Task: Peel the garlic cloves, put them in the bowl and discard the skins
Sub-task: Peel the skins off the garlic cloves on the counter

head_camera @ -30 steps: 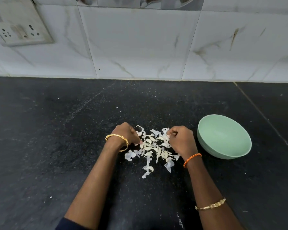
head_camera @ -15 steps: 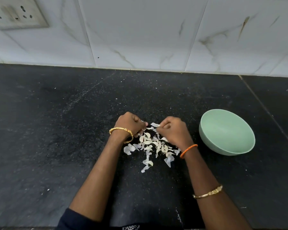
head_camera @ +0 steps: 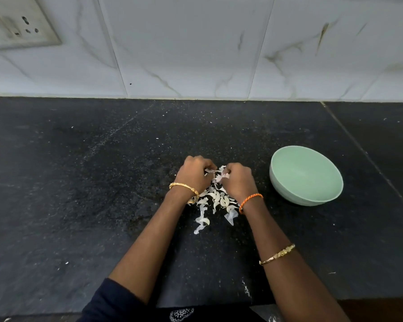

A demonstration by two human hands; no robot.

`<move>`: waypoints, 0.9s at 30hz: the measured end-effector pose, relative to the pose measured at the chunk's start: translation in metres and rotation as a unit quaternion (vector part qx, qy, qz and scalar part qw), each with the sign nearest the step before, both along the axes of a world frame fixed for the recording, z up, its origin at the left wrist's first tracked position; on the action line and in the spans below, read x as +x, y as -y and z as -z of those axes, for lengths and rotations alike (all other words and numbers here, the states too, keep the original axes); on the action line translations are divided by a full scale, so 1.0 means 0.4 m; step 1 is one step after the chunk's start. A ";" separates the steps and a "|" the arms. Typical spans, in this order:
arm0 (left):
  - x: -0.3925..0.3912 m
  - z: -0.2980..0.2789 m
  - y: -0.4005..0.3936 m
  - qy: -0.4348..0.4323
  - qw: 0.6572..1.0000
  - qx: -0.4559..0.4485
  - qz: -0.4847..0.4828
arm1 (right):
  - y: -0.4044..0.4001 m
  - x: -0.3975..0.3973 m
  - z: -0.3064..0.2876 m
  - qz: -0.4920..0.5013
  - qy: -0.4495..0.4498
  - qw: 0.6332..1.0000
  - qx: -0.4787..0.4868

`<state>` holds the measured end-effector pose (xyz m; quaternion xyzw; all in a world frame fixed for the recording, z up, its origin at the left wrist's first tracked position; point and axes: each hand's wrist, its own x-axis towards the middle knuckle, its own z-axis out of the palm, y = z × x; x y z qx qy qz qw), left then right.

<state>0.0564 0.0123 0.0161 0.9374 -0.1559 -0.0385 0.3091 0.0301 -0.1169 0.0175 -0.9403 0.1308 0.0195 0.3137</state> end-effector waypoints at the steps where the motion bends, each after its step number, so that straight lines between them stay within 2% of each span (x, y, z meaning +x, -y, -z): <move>1: -0.004 0.006 0.000 0.000 1.000 0.007 0.001 | -0.004 0.000 -0.006 -0.008 -0.003 1.000 -0.015; 3: -0.011 0.016 -0.002 0.008 1.000 0.016 0.000 | 0.002 0.002 -0.013 -0.015 -0.008 1.000 -0.012; 7: -0.020 0.023 -0.009 0.016 1.000 0.026 0.004 | 0.021 0.004 -0.022 -0.012 -0.013 0.998 0.067; 11: -0.021 0.018 0.006 0.051 0.995 0.084 0.016 | 0.035 0.011 -0.032 0.009 -0.017 0.995 0.095; 13: -0.019 0.014 0.012 0.062 0.995 0.083 0.014 | 0.037 0.009 -0.042 0.022 -0.015 0.993 0.116; 20: -0.007 0.012 -0.002 0.021 0.998 -0.035 -0.046 | 0.044 -0.012 -0.062 -0.039 -0.047 0.995 0.079; 24: -0.027 0.033 -0.032 0.024 0.991 -0.100 -0.085 | 0.040 -0.085 -0.053 0.007 0.038 0.997 0.064; 27: -0.052 0.037 -0.043 0.042 0.983 -0.137 -0.112 | 0.005 -0.124 -0.025 -0.032 -0.004 0.999 0.036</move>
